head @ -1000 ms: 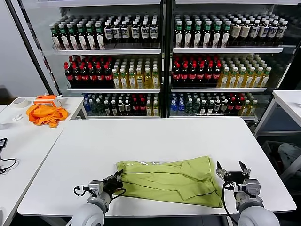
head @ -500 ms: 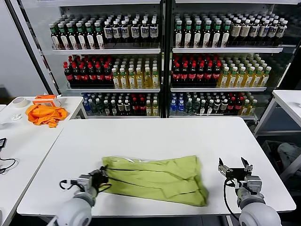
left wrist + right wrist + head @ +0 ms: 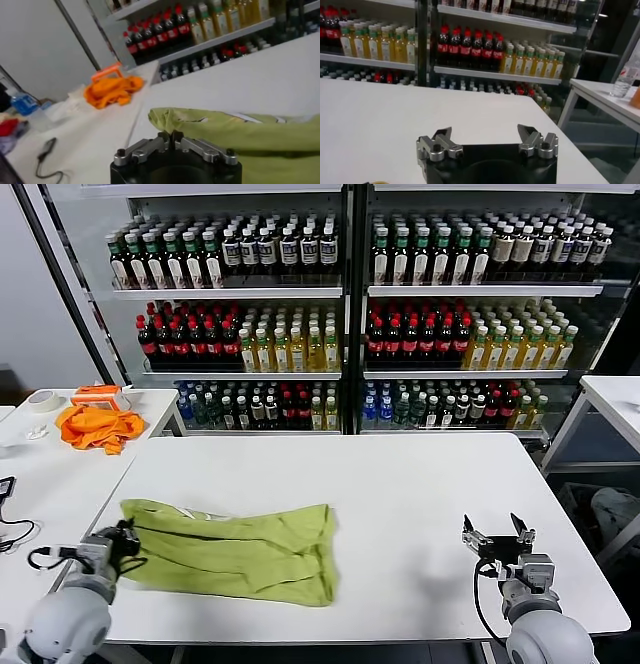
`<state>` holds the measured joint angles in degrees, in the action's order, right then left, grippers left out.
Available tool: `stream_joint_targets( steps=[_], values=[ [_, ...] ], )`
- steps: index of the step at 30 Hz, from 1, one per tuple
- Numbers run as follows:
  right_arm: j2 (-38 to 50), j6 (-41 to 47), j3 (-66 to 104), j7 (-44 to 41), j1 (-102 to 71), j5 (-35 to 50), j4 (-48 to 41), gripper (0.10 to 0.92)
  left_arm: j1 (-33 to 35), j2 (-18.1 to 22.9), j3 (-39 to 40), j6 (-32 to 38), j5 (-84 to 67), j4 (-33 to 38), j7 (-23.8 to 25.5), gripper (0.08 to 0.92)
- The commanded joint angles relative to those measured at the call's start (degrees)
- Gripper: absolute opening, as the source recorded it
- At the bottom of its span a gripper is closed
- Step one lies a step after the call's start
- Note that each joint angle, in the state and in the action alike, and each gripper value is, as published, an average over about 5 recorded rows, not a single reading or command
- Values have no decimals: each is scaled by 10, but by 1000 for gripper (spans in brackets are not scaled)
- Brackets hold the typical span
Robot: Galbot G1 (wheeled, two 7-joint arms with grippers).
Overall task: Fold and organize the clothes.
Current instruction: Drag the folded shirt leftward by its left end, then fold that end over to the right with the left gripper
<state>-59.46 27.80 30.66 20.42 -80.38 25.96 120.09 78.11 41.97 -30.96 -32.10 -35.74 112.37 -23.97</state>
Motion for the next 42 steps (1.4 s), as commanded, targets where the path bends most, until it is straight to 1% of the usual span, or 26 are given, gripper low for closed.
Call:
stream_joint_targets(
  steps=[1, 4, 9, 17, 24, 34, 42],
  values=[
    [6, -2, -1, -3, 2, -4, -5, 823, 1, -31, -23, -11, -169, 104, 6, 107],
    [8, -2, -4, -3, 0, -7, -9, 823, -16, -12, 4, -11, -205, 124, 17, 107],
    [10, -2, -10, -3, -3, -12, -14, 823, -40, 16, 48, -11, -229, 132, 33, 107],
    [12, -1, -13, -2, -2, -17, -17, 823, -83, 57, 101, -10, -232, 123, 46, 107],
    [15, -1, -10, -1, -4, -21, -13, 823, -115, 88, 145, -10, -230, 107, 45, 107],
    [14, 0, -4, 0, -6, -23, -12, 823, -131, 116, 181, -10, -227, 95, 44, 107],
    [7, 0, -3, 1, -6, -28, -13, 823, -149, 130, 203, -10, -222, 66, 39, 106]
  ],
)
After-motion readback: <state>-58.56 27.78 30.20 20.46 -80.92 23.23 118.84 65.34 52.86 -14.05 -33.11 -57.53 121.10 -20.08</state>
